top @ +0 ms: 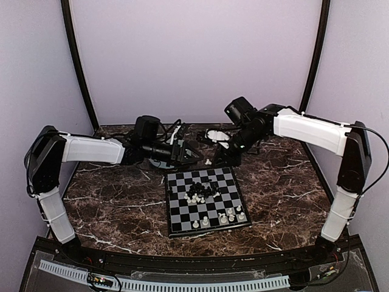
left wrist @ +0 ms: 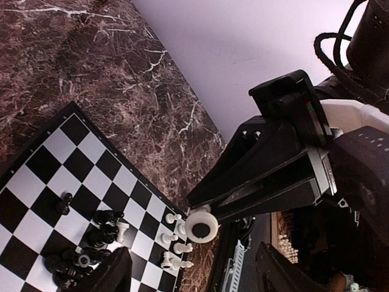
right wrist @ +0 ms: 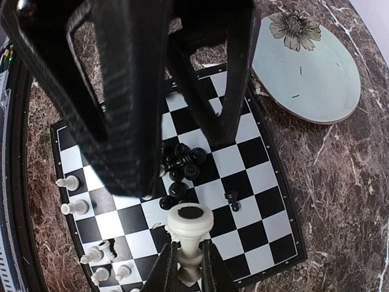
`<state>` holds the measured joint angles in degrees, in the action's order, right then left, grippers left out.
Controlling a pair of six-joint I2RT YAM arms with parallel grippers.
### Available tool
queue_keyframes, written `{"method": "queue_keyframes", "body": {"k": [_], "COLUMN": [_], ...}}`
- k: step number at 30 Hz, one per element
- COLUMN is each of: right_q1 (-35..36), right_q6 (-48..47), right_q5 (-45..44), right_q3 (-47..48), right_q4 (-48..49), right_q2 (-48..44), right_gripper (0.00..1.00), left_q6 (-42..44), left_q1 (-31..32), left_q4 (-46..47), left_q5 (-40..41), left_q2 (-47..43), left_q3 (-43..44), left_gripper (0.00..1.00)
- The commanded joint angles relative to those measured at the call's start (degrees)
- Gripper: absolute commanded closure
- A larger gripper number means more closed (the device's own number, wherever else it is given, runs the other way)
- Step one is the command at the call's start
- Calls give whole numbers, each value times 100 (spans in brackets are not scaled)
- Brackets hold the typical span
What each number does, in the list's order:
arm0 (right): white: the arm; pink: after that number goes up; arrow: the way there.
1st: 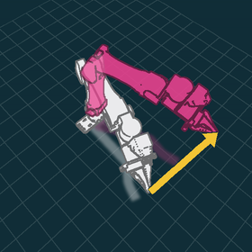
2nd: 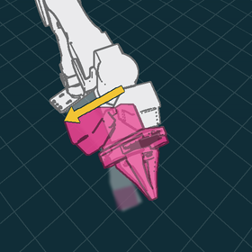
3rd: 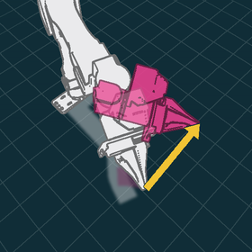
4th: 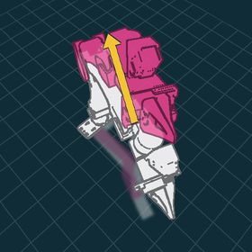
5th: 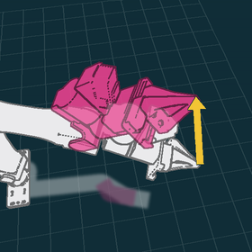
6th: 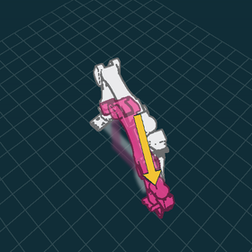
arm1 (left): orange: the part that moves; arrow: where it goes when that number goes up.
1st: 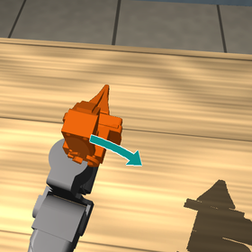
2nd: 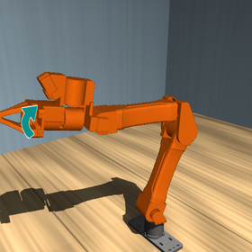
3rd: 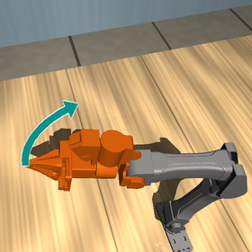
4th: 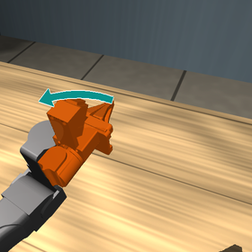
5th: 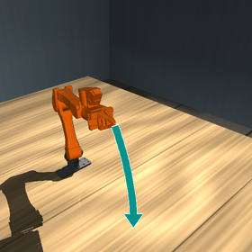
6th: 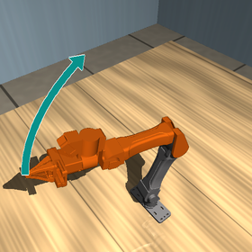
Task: Set up the chess pieces on the board
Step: Pass from the left arm to the right
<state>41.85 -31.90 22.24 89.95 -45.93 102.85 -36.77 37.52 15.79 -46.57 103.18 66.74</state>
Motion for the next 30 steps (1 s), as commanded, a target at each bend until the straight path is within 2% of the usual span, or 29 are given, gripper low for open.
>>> {"method": "queue_keyframes", "body": {"k": [1, 19, 25, 28, 30], "right_q1": [-18, 87, 134, 165, 179], "right_q6": [114, 96, 34, 22, -7], "right_q5": [281, 541, 538, 538, 537], "right_q3": [284, 691, 639, 629, 629], "right_q4": [59, -144, -185, -195, -212], "right_q2": [36, 401, 372, 359, 361], "right_gripper": [87, 86, 86, 86, 86], "left_q6": [-404, -527, -517, -500, -486], "left_q1": [49, 112, 113, 107, 112], "left_q4": [497, 625, 591, 597, 584], "left_q5": [-544, -851, -828, -843, -843], "left_q2": [68, 247, 251, 256, 260], "left_q3": [73, 120, 120, 124, 128], "left_gripper": [29, 63, 64, 72, 74]}}
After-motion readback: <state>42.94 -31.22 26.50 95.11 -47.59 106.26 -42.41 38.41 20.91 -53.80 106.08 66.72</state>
